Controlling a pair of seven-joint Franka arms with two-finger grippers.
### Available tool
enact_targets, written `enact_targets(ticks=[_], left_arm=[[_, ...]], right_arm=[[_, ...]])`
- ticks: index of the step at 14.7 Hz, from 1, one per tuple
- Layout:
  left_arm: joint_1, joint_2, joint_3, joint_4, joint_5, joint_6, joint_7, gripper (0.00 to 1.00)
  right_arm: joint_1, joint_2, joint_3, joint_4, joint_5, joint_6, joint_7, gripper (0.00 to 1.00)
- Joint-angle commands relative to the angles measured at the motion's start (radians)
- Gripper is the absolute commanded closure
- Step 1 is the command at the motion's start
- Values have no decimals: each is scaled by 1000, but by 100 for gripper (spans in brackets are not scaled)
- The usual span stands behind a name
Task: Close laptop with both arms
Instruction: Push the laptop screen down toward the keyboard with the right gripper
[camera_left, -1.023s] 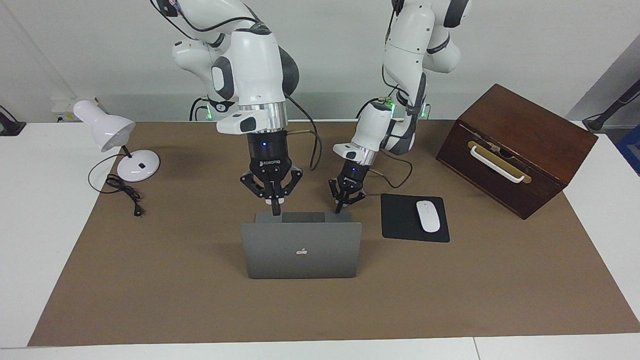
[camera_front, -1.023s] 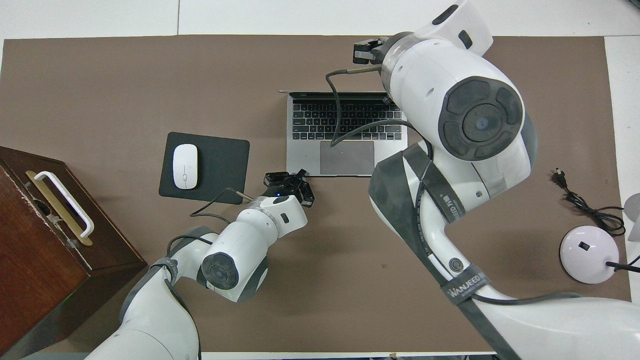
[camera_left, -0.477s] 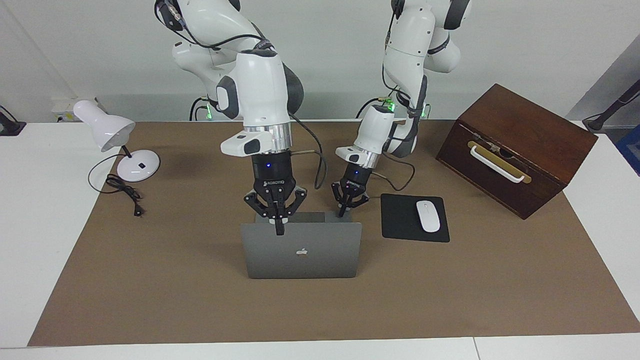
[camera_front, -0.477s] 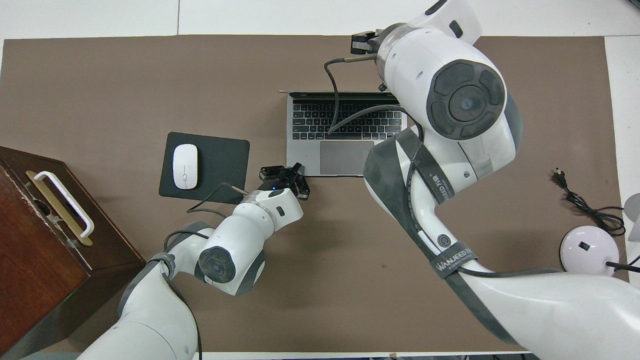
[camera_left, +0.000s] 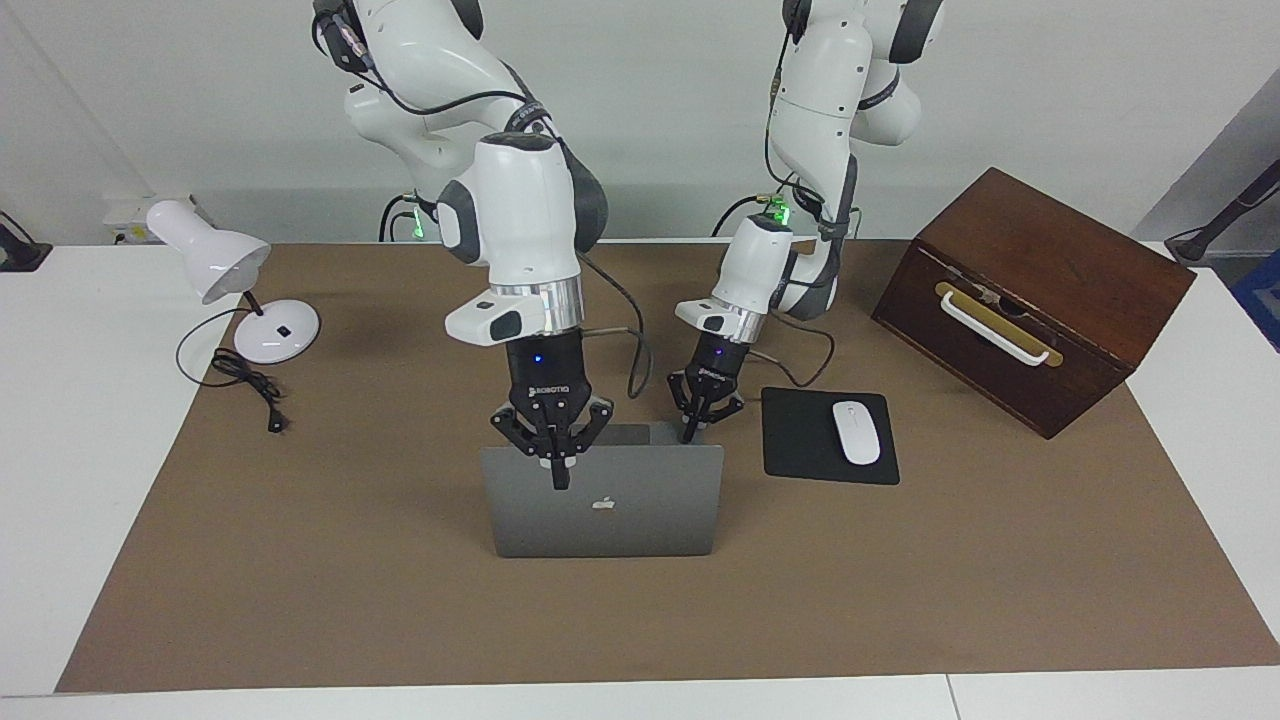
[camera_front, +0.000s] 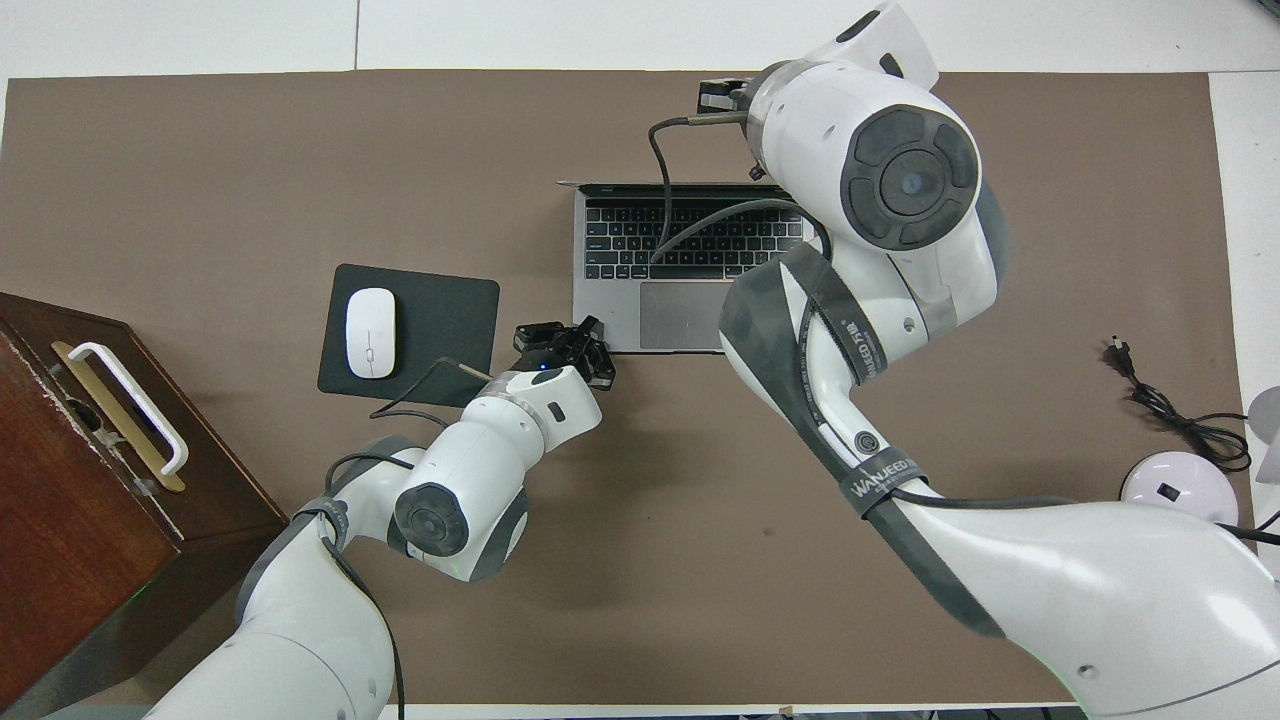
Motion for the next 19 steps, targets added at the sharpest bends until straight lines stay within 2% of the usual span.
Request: enact_targets(ticks=[1,8,14,19], left_arm=[[7,47,0,21,-15,19,51,100],[8,62,-1,20,-15,19,87,100],[8,62,-1,18,-15,19,87,100],[7,62,-1,15,-15,19,87,100]], right_arm=[[-1,31,-4,29,30,14,-31,100],[0,32,7,26,44,-22,-32,100],[0,31,10,20,179,-107,-39,100],[2,29,33,11,216,-168,-40,100]])
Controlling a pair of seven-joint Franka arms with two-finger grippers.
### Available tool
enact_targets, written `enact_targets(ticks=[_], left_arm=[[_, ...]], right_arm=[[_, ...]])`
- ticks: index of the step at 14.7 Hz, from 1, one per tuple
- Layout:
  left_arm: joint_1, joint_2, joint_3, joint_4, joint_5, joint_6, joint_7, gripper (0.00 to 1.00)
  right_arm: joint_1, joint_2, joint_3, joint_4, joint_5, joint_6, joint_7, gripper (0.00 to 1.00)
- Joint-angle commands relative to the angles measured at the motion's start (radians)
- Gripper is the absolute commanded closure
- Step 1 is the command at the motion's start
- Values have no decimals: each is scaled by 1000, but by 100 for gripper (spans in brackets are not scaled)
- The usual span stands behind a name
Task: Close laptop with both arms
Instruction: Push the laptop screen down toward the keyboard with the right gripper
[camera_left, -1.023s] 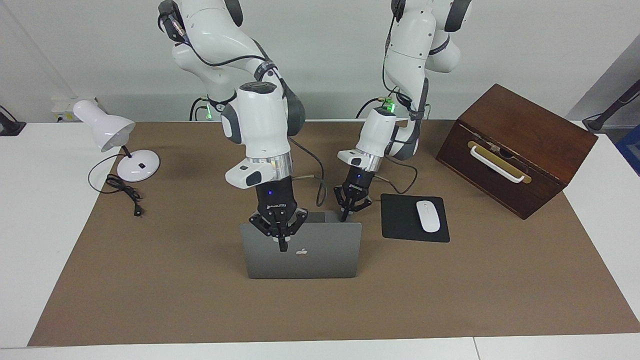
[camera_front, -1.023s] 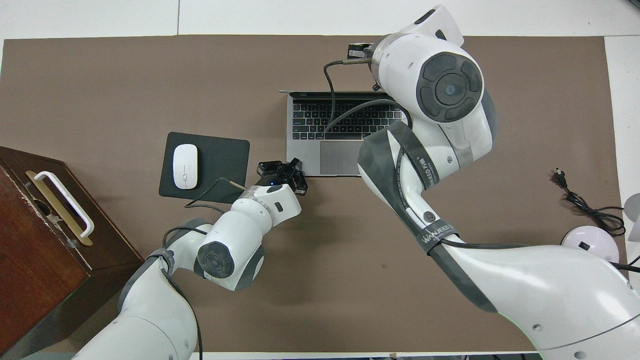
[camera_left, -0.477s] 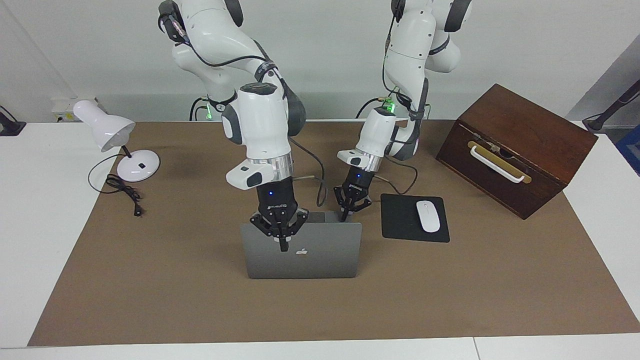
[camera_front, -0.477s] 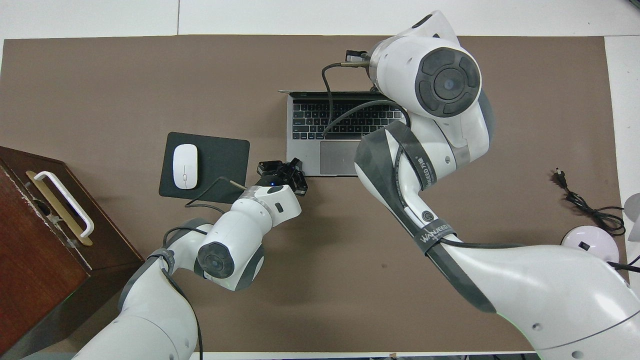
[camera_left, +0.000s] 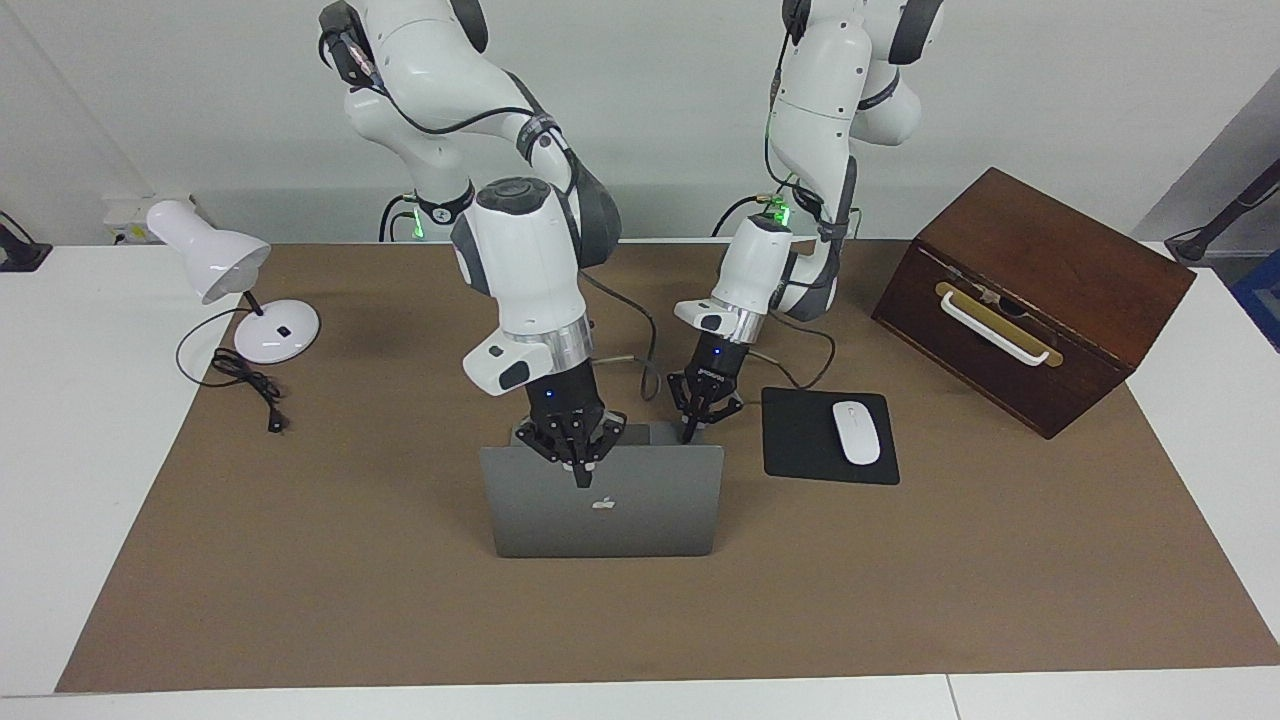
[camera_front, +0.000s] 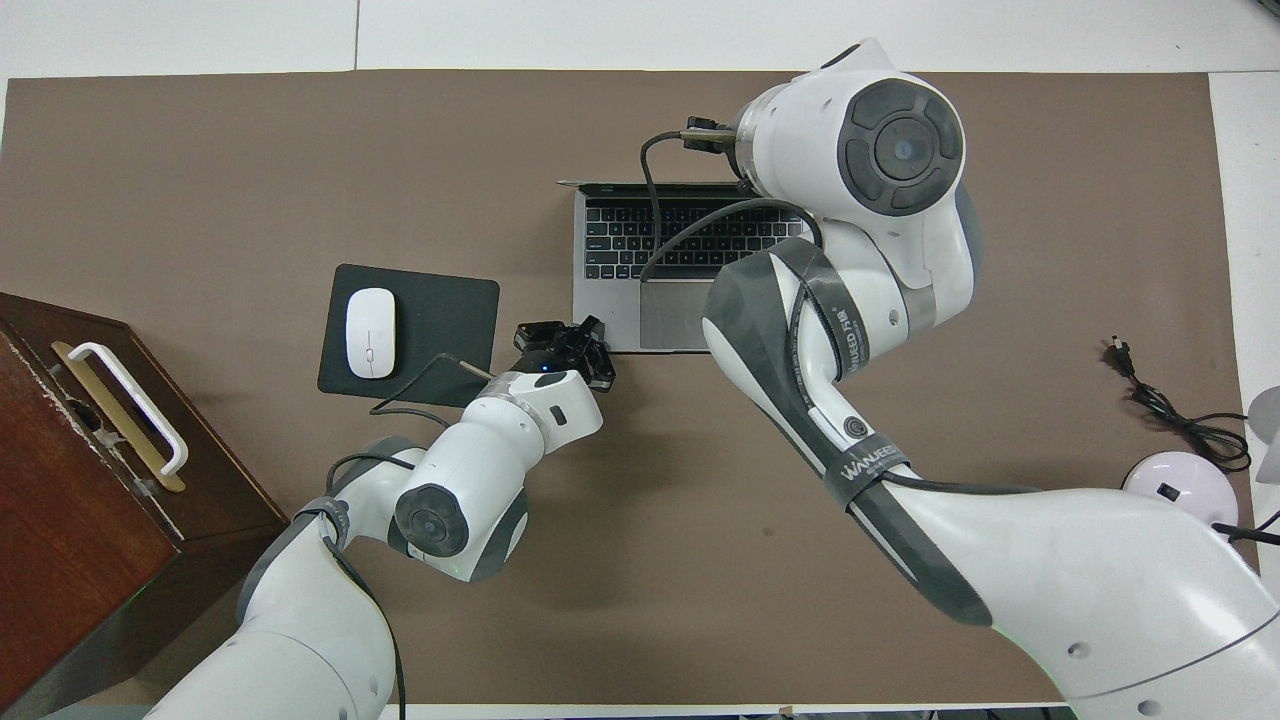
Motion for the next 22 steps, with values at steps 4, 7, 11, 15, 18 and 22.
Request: enact_targets(ticks=[4,7,11,15,18,22], left_arm=[[7,58,-1,15,-15,11,28,100],[7,58,-1,14,-15,11,28,100],[7,58,-1,14,-15,11,28,100],[7,58,-1,14,-15,11,28,100],[7,58,-1,14,-15,11,28,100],[7,58,-1,14,-15,9,28,100]], right_arm=[[-3,0,6,5,114,-94,-36,100],[-3,-11,8,-21,119,-116,-44,100],[-4,-17,9,-36,208,-143,-88,100],[-4,-13,9,-67,208,-145,-89,100],[-3,-6,9,-86,208,-142,-90,100],[-3,4,9,-110,234,-143,-90,100]])
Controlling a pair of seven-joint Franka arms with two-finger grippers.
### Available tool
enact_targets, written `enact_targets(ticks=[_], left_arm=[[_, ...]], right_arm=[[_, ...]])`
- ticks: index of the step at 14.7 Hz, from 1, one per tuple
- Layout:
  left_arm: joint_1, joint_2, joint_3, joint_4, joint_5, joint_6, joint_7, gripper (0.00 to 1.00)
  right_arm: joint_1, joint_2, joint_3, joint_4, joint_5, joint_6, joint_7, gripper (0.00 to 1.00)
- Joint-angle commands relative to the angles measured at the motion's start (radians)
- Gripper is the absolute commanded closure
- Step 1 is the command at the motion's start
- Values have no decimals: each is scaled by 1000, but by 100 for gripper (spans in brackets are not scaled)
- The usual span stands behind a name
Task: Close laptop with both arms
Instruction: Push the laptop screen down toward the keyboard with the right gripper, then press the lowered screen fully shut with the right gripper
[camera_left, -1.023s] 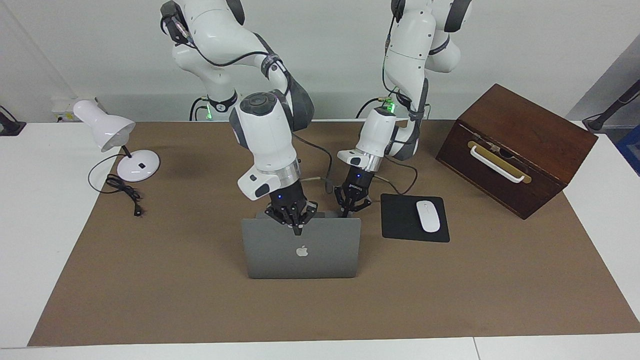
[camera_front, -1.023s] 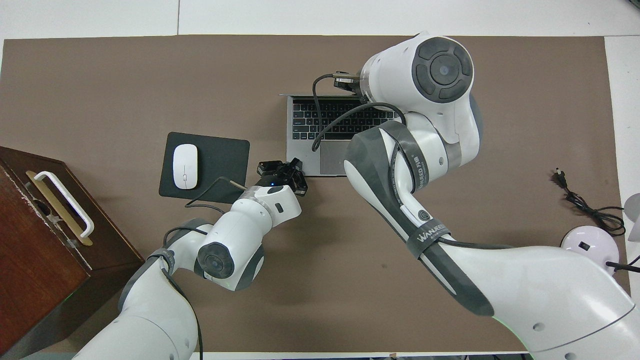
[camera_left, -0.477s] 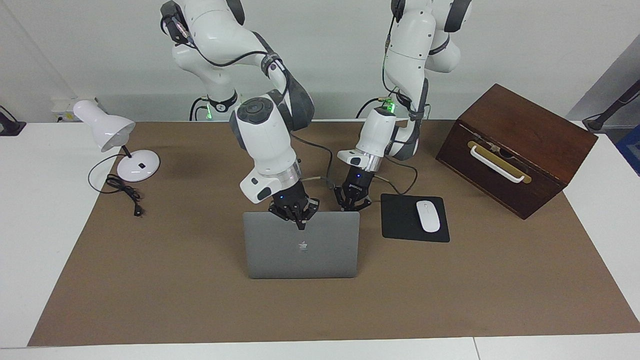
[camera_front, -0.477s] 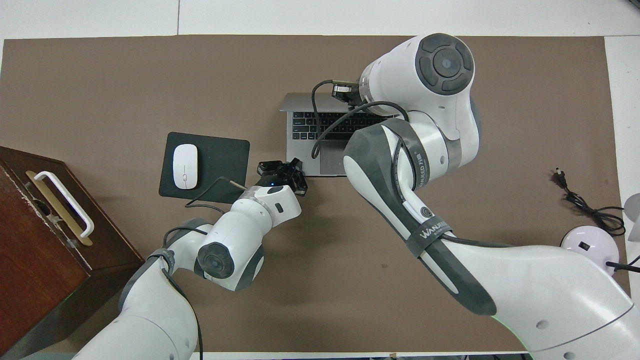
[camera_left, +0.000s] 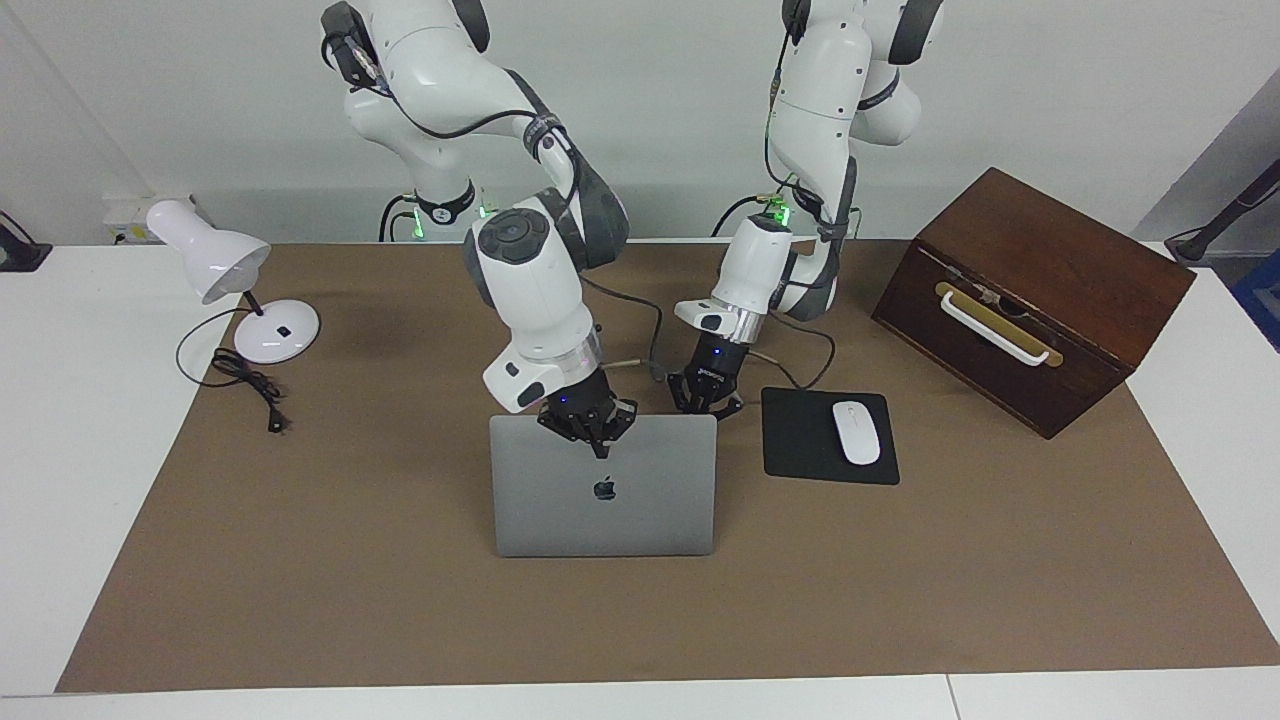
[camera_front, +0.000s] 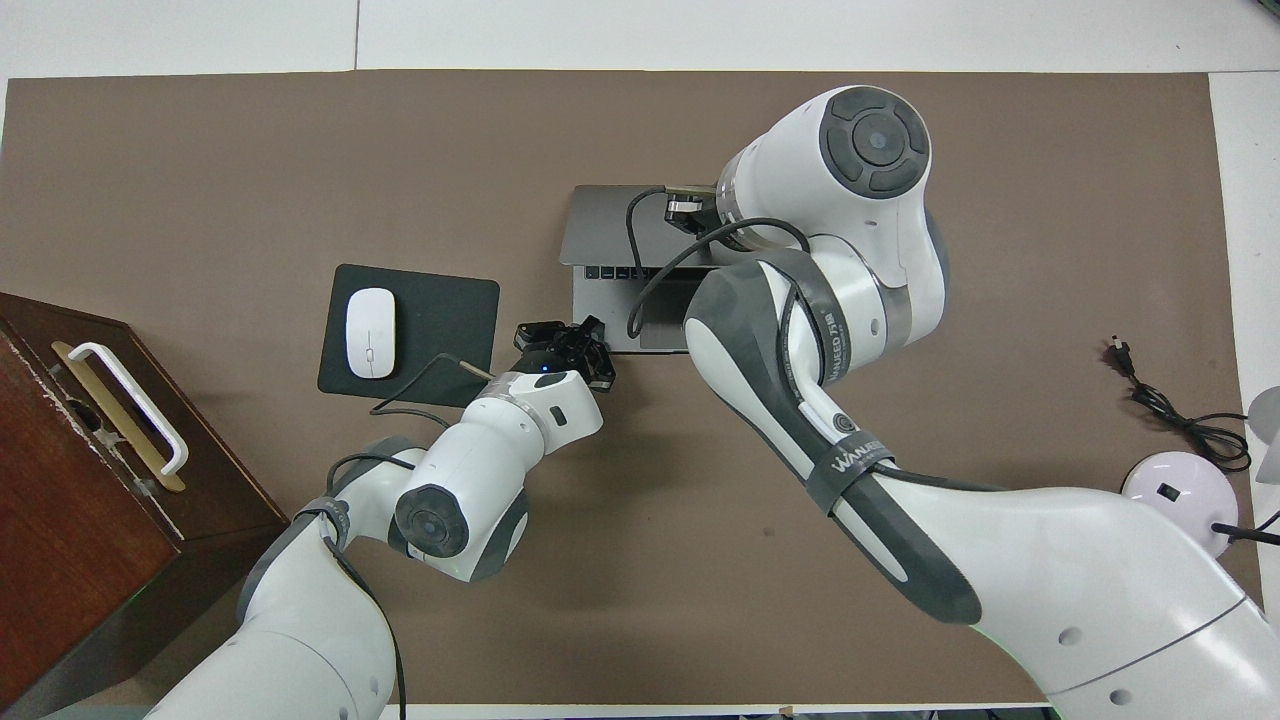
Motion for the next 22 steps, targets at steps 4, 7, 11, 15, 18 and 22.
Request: enact_targets(ticks=[4,7,11,15,18,22], left_arm=[[7,58,-1,14,-15,8,28,100],[7,58,-1,14,-13,8,28,100],[7,58,-1,14,-13,8,29,100],[7,58,-1,13,-13,7,49,100],[7,59,-1,13,-13,8,51,100],[7,68,1,13,-13,8,51,100]], right_arm=[[-4,15,6,-39,81,-4,-27,100],[-3,24,6,-41,86,2,-27,100],[-1,28,7,-76,89,43,-26,100],[0,28,7,-88,91,55,-24,100],[0,28,7,-104,95,77,-24,100],[4,28,7,-113,118,92,-24,100]])
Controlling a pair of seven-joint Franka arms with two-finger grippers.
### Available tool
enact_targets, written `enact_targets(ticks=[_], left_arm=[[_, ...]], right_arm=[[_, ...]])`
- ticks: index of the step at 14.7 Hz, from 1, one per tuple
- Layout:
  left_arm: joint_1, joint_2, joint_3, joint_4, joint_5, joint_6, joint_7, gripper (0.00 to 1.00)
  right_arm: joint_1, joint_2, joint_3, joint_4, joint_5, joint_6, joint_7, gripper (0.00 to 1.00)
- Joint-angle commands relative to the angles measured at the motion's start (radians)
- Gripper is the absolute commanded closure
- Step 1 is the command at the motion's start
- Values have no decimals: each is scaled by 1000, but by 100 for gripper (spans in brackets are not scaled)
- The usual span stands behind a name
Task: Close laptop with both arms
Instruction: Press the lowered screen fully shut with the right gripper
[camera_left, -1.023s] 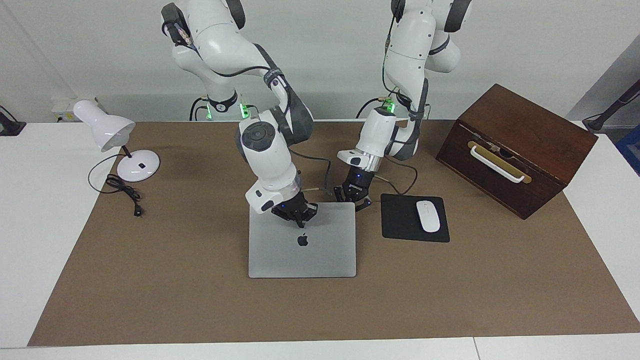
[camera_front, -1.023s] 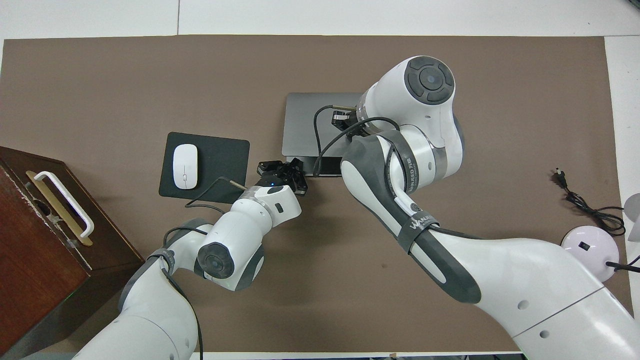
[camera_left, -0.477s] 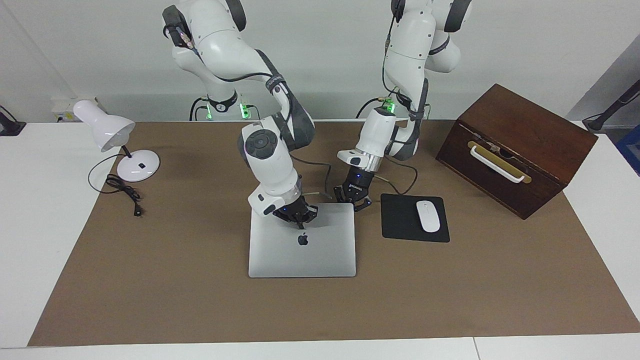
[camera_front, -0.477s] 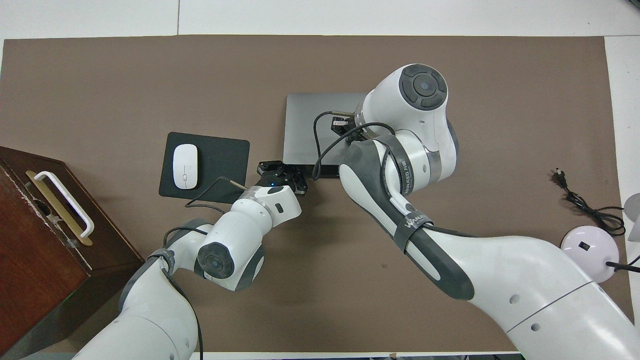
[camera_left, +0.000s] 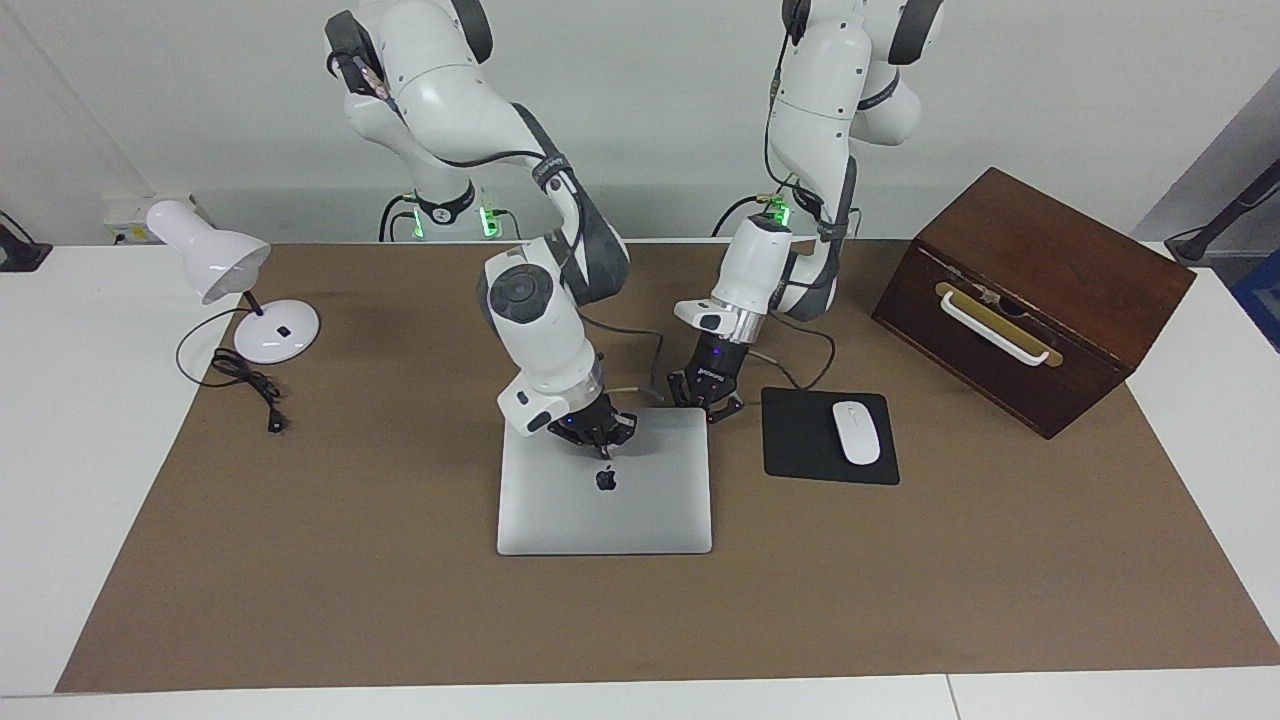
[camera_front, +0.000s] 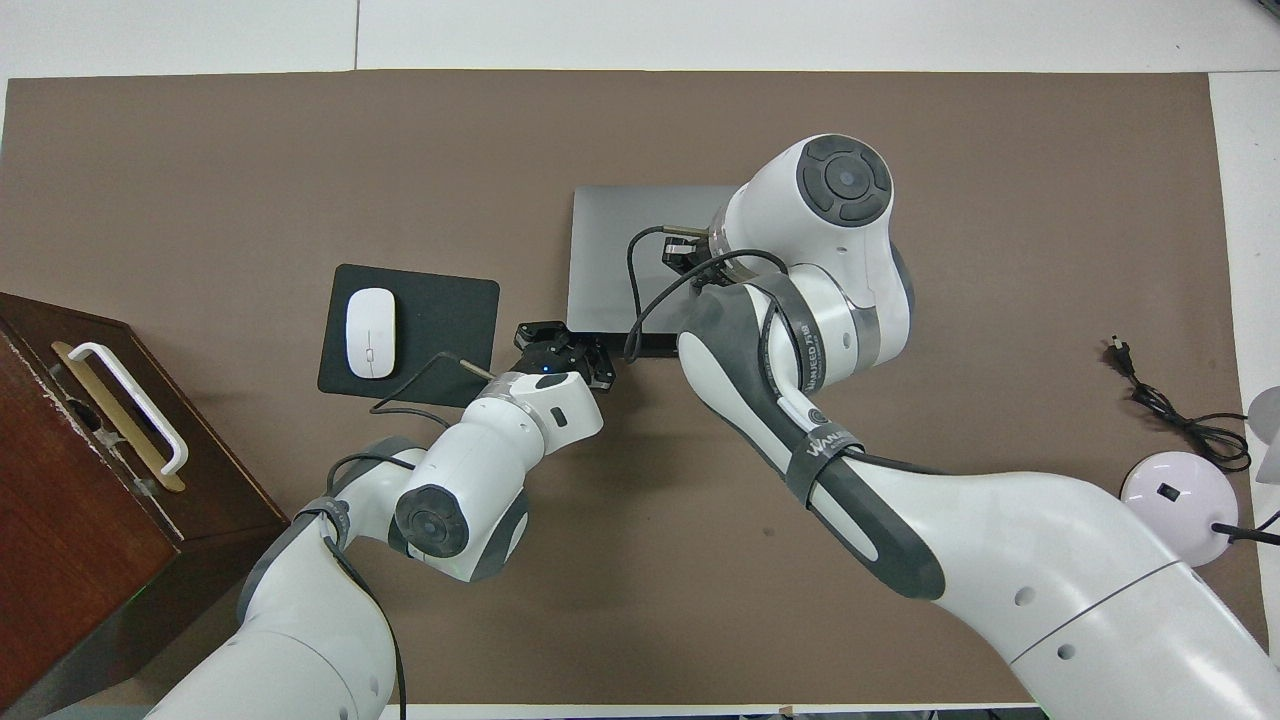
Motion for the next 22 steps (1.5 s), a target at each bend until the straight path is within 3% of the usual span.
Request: enact_targets(ticks=[1,12,22], left_arm=[[7,69,1,13,-13,7,30,100],[7,69,0,11,-13,7,30,100],[7,68,0,4,-13,7,30,100]], right_arm=[[1,-4,4,-21,32,32,-24,100],[3,-4,2,-38,39,60,-21,100],[-2,-45,-13,51,20,-153,-30,100]])
